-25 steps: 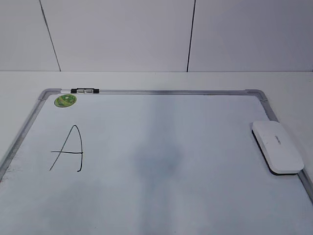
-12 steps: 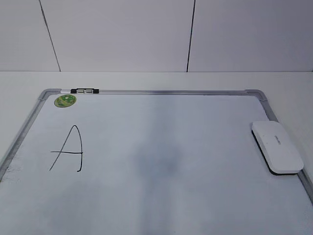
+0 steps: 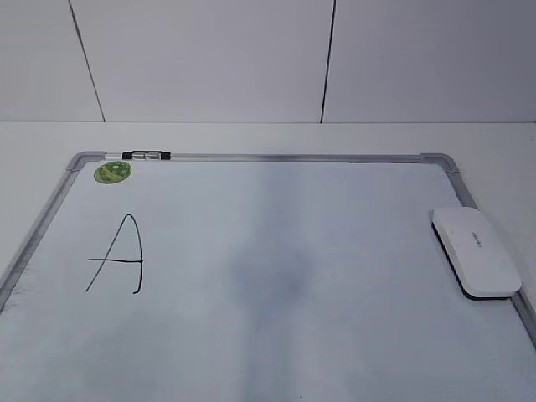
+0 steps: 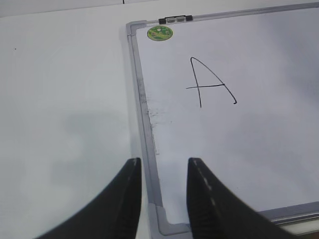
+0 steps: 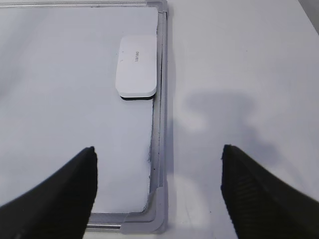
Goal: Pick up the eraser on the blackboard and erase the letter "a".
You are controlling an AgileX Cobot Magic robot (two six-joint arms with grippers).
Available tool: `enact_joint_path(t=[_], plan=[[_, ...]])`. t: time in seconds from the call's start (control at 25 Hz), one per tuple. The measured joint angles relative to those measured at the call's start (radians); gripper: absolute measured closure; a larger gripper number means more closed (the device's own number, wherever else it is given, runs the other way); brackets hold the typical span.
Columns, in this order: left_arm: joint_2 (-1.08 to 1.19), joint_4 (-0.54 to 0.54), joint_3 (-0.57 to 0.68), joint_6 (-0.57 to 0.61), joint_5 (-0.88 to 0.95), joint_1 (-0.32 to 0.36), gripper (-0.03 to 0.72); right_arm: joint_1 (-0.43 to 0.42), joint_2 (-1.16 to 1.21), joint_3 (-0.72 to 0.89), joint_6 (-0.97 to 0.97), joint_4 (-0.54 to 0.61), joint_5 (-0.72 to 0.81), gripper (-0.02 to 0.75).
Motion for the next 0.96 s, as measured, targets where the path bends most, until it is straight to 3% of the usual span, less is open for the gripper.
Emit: enact_joint_path(t=[0.96], plan=[[0.000, 0.000, 0.000, 0.000, 0.000, 0.000, 0.454, 0.000, 0.000, 0.000, 0.000, 0.000, 0.000, 0.146]])
